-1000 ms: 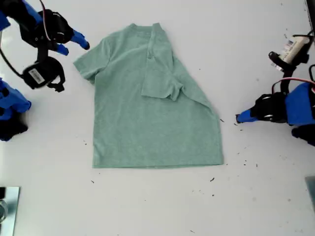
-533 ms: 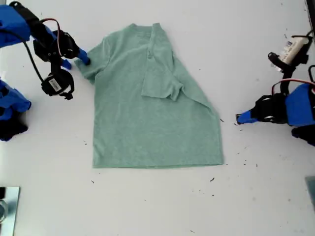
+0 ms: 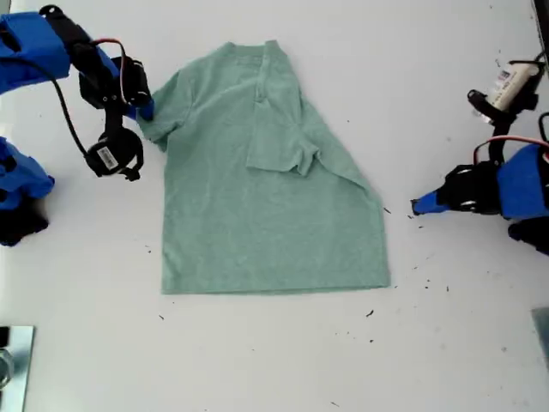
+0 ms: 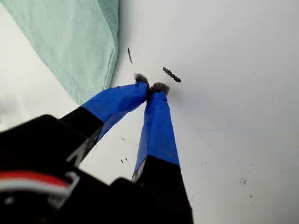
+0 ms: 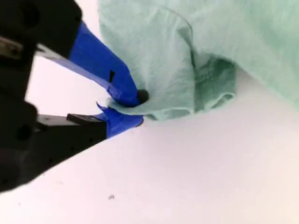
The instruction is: Fold t shirt
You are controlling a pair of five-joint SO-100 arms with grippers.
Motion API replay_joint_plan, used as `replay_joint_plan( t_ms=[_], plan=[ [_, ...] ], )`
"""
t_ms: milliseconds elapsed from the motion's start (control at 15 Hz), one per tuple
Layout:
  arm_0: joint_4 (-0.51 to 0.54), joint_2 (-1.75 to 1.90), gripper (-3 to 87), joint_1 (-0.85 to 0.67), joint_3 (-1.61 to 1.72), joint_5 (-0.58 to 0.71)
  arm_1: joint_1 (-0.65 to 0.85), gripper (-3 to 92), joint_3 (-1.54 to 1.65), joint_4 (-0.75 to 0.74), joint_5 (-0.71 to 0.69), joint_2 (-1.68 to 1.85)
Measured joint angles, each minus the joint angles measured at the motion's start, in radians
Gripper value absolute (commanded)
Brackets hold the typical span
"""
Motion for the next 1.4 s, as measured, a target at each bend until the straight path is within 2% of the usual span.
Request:
replay_joint_plan(
  t_ms=[200, 333, 800, 867, 1067, 1133, 1267, 1400],
  plan=[
    [0.115, 0.037, -0.3, 0.026, -0.245, 0.049, -0.002, 2.5, 0.0, 0.0, -0.003, 0.0],
    [0.106, 0.0, -0.3, 0.127, -0.402, 0.058, -0.002, 2.5, 0.0, 0.0, -0.003, 0.0],
    [0.04, -0.486, -0.3, 0.488, -0.842, 0.132, -0.005, 2.5, 0.0, 0.0, 0.003, 0.0],
    [0.037, -0.538, -0.3, 0.502, -0.874, 0.132, -0.008, 2.5, 0.0, 0.0, 0.008, 0.0],
    [0.037, -0.735, 12.7, 0.465, -0.96, 0.126, -0.018, 2.5, 0.0, 0.0, 0.02, 0.0],
    [0.11, -0.769, 12.8, 0.439, -1.037, 0.126, -0.026, 2.5, 0.0, 0.0, 0.026, 0.0],
    [0.184, -0.73, 12.4, 0.385, -1.12, 0.144, -0.038, 2.5, 0.0, 0.0, 0.037, 0.0],
    [0.21, -0.534, 12.7, 0.359, -1.121, 0.144, -0.043, 2.5, 0.0, 0.0, 0.038, 0.0]
  ],
)
